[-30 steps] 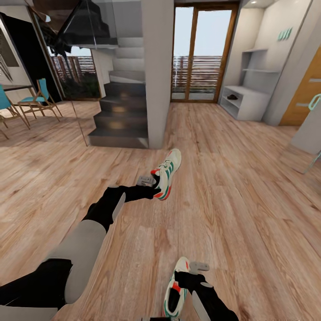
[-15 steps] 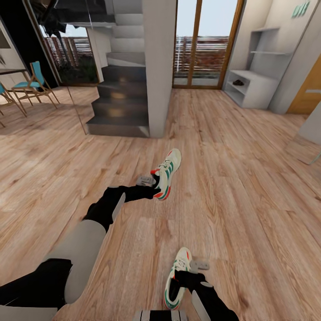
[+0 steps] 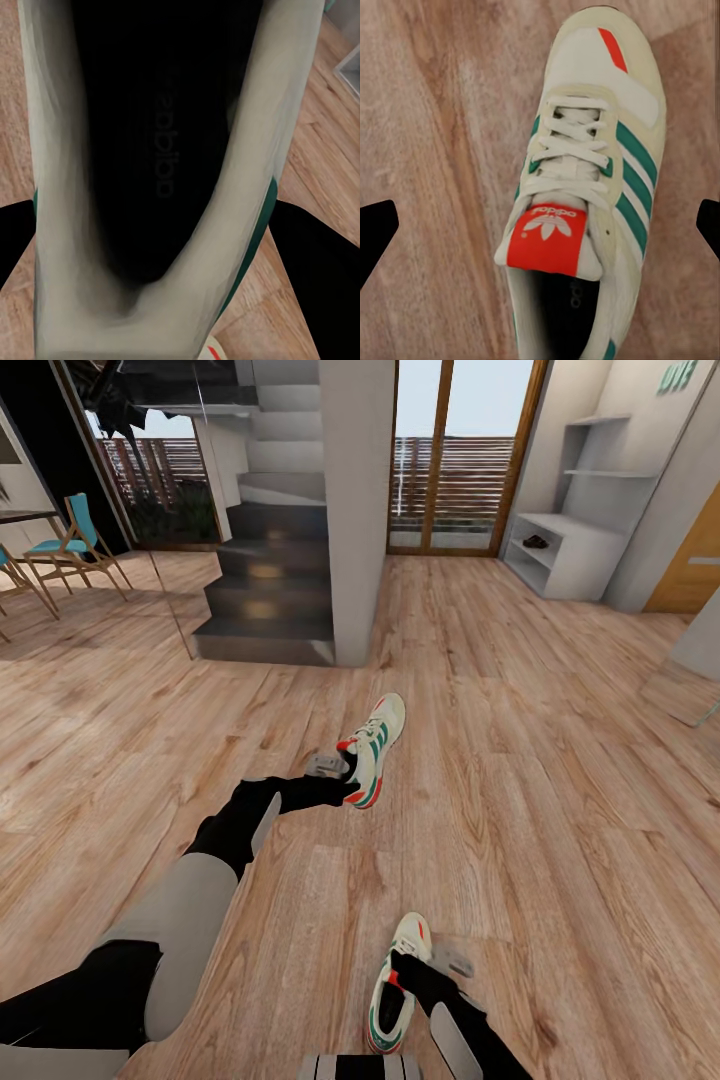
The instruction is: Pick up the two gym shoes and the two sandals from the corridor floor and place them onto the hallstand (shoe rack) in the corridor, making sure they are on the rack and not on the floor. Arrange them so the two gym shoes are next to each other and the two sandals are next to each other.
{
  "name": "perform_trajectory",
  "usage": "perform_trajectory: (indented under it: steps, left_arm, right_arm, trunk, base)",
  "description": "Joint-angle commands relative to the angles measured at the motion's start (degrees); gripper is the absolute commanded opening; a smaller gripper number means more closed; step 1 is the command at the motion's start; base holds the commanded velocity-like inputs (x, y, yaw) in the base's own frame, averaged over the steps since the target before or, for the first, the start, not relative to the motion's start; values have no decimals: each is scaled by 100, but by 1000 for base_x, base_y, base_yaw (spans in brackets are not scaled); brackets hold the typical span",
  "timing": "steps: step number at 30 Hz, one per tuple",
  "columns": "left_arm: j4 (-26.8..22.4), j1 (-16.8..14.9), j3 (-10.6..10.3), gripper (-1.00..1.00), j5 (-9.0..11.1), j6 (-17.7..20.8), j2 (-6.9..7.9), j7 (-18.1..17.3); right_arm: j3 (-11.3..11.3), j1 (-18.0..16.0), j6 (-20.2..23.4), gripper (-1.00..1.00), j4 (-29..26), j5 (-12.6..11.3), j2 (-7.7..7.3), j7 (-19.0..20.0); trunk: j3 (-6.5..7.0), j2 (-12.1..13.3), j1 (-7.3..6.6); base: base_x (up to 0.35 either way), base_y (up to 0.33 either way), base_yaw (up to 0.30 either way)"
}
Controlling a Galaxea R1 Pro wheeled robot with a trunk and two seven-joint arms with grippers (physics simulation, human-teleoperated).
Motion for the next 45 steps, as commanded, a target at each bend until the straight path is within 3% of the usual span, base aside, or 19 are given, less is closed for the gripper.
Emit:
perform_trajectory:
  steps: [1,9,16,31,45]
  left_arm:
    - [-10,-2,14,-100,-57,18,-3,-31]
    - [23,-2,22,-100,-50,19,-1,-36]
    - [45,-2,22,-100,-49,14,-2,-36]
    - [59,-2,22,-100,-49,10,6,-36]
    - [60,-2,22,-100,-49,10,6,-44]
  right_arm:
    - [12,0,23,100,-13,-74,0,-80]
    - [15,0,-12,100,-8,-149,0,-150]
    - [15,0,-309,100,28,-155,0,-176]
    - [15,0,-363,100,37,-164,0,-186]
    - [15,0,-359,100,25,-170,0,-186]
  trunk:
    - [-5,-2,-1]
    - [-5,-2,-1]
    - [-5,-2,-1]
    - [-5,-2,-1]
    - [-341,-21,35]
  base:
    - [0,0,0]
    - [0,0,0]
    - [0,0,0]
    - [0,0,0]
    - [0,0,21]
